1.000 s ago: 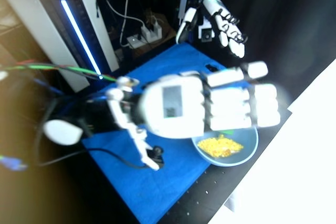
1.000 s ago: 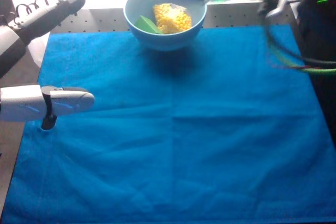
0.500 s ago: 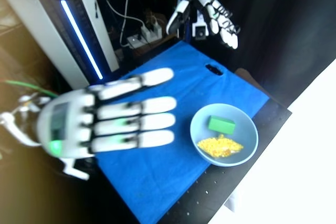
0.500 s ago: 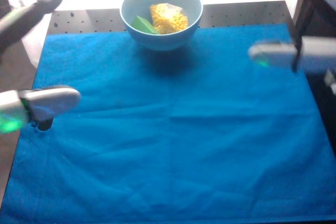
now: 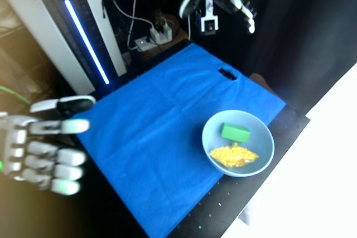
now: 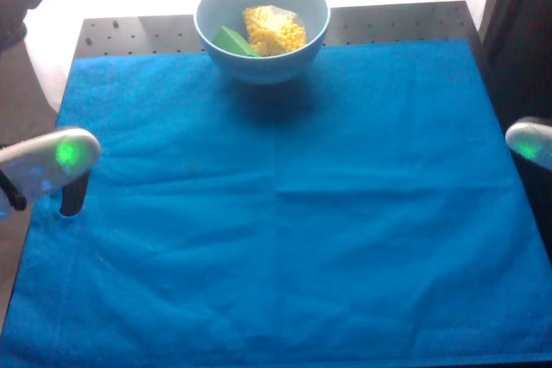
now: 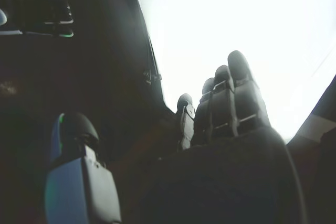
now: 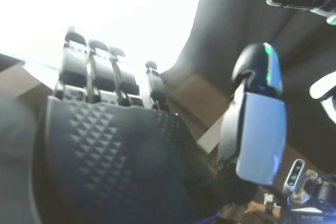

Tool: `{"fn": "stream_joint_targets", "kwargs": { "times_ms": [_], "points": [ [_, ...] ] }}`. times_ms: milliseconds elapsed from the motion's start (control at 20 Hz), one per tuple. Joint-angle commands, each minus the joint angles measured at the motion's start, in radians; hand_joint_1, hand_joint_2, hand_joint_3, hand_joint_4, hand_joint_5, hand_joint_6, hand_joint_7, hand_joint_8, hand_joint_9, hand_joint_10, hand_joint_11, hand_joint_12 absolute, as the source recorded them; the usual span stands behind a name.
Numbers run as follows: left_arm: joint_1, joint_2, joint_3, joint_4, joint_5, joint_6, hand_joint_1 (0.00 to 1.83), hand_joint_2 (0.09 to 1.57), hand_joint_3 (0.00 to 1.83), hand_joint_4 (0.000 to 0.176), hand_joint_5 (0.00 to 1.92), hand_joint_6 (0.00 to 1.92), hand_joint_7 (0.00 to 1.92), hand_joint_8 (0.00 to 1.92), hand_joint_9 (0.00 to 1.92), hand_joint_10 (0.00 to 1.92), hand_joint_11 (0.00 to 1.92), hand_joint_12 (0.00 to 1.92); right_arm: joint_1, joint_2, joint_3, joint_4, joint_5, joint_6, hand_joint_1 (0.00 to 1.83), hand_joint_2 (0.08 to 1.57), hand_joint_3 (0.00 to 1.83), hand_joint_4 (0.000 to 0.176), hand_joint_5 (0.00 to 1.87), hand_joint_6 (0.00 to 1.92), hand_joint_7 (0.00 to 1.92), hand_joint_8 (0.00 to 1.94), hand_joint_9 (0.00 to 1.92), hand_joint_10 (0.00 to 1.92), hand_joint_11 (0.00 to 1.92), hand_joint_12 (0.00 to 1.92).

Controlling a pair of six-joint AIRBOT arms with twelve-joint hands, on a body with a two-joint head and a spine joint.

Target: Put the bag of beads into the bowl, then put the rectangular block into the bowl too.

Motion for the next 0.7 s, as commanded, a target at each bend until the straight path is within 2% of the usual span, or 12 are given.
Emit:
{"fn": "stream_joint_targets", "kwargs": {
  "times_ms": [0,100,150,250,300,350,400,450,500,600,650],
  "points": [
    [-0.005,-0.003,0.003,0.005,-0.129,-0.007,0.29,1.02,0.00,0.176,0.00,0.00,0.00,0.00,0.05,0.00,0.00,0.41,0.000,0.001,-0.007,0.007,0.154,0.005,0.57,0.97,0.02,0.176,0.00,0.00,0.00,0.00,0.00,0.00,0.00,0.00],
    [-0.008,0.000,0.005,0.014,-0.129,-0.010,0.29,1.01,0.00,0.176,0.00,0.00,0.04,0.01,0.09,0.01,0.00,0.38,-0.003,0.001,-0.019,0.010,0.155,0.005,0.59,0.99,0.02,0.176,0.00,0.00,0.00,0.00,0.00,0.00,0.00,0.00],
    [-0.016,0.002,0.013,0.022,-0.129,-0.013,0.30,1.05,0.01,0.176,0.05,0.01,0.08,0.01,0.12,0.01,0.00,0.33,-0.003,-0.001,-0.013,0.010,0.155,0.005,0.63,0.95,0.00,0.176,0.02,0.01,0.00,0.00,0.00,0.00,0.00,0.00],
    [-0.076,0.010,0.039,0.045,-0.129,-0.005,0.31,1.06,0.01,0.176,0.06,0.01,0.09,0.01,0.12,0.01,0.00,0.32,0.011,0.005,-0.002,0.008,0.155,0.005,0.64,0.94,0.00,0.176,0.02,0.01,0.00,0.00,0.00,0.00,0.00,0.00],
    [-0.119,0.015,0.053,0.056,-0.129,0.012,0.31,1.07,0.00,0.101,0.07,0.00,0.19,0.01,0.20,0.01,0.09,0.26,0.035,0.016,0.001,-0.015,0.156,0.005,0.52,0.96,0.00,0.132,0.00,0.00,0.00,0.00,0.00,0.00,0.00,0.00],
    [-0.165,0.017,0.069,0.074,-0.129,0.020,0.31,1.07,0.00,0.084,0.07,0.00,0.21,0.00,0.22,0.00,0.13,0.19,0.066,0.027,0.004,-0.054,0.156,0.005,0.49,0.96,0.00,0.124,0.00,0.00,0.00,0.00,0.00,0.00,0.00,0.00],
    [-0.219,0.021,0.080,0.108,-0.129,0.029,0.31,1.07,0.00,0.081,0.07,0.00,0.22,0.00,0.22,0.00,0.16,0.14,0.104,0.045,0.002,-0.100,0.156,0.005,0.48,0.96,0.00,0.122,0.00,0.00,0.00,0.00,0.00,0.00,0.00,0.00],
    [-0.262,0.028,0.083,0.137,-0.129,0.043,0.25,1.08,0.00,0.100,0.07,0.00,0.22,0.00,0.28,0.00,0.29,0.11,0.138,0.064,-0.001,-0.128,0.156,0.005,0.49,0.99,0.02,0.091,0.03,0.01,0.00,0.00,0.01,0.00,0.01,0.00],
    [-0.295,0.038,0.081,0.170,-0.130,0.061,0.23,1.08,0.00,0.104,0.07,0.00,0.22,0.00,0.29,0.00,0.32,0.11,0.174,0.085,-0.005,-0.158,0.157,0.005,0.49,1.00,0.02,0.084,0.04,0.01,0.00,0.00,0.01,0.00,0.01,0.00],
    [-0.340,0.054,0.081,0.227,-0.130,0.077,0.23,1.08,0.00,0.105,0.07,0.00,0.22,0.00,0.29,0.00,0.34,0.06,0.251,0.130,-0.019,-0.227,0.157,0.005,0.49,1.00,0.02,0.083,0.04,0.01,0.00,0.00,0.01,0.00,0.01,0.01],
    [-0.342,0.055,0.082,0.228,-0.130,0.077,0.42,1.12,0.00,0.046,0.51,0.06,0.48,0.02,0.46,0.02,0.36,0.08,0.270,0.138,-0.023,-0.244,0.157,0.005,0.52,1.04,0.01,0.057,0.39,0.04,0.26,0.02,0.31,0.04,0.31,0.18]
  ]
}}
